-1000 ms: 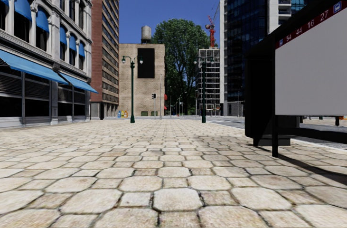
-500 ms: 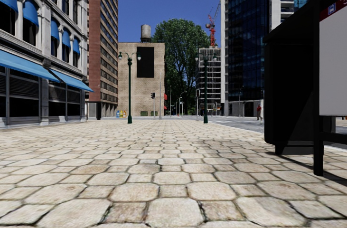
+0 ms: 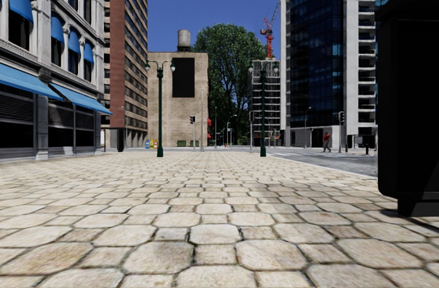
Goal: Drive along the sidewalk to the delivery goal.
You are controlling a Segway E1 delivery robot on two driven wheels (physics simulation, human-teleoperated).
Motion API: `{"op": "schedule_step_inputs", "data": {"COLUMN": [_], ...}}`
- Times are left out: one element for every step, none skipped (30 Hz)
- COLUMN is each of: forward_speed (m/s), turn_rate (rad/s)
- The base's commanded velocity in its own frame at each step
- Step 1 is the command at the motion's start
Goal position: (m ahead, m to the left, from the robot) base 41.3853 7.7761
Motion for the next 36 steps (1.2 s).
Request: {"op": "schedule_step_inputs", "data": {"forward_speed": [2.00,2.00,2.00,2.00,2.00,2.00,2.00,2.00,2.00,2.00,2.00,2.00,2.00,2.00,2.00,2.00,2.00,2.00,2.00,2.00,2.00,2.00,2.00,2.00,2.00,2.00,2.00,2.00,2.00,2.00,2.00,2.00,2.00,2.00,2.00,2.00], "turn_rate": [0.00,0.00,0.00,0.00,0.00,0.00,0.00,0.00,0.00,0.00,0.00,0.00,0.00,0.00,0.00,0.00,0.00,0.00,0.00,0.00,0.00,0.00,0.00,0.00,0.00,0.00,0.00,0.00,0.00,0.00,0.00,0.00,0.00,0.00,0.00,0.00]}}
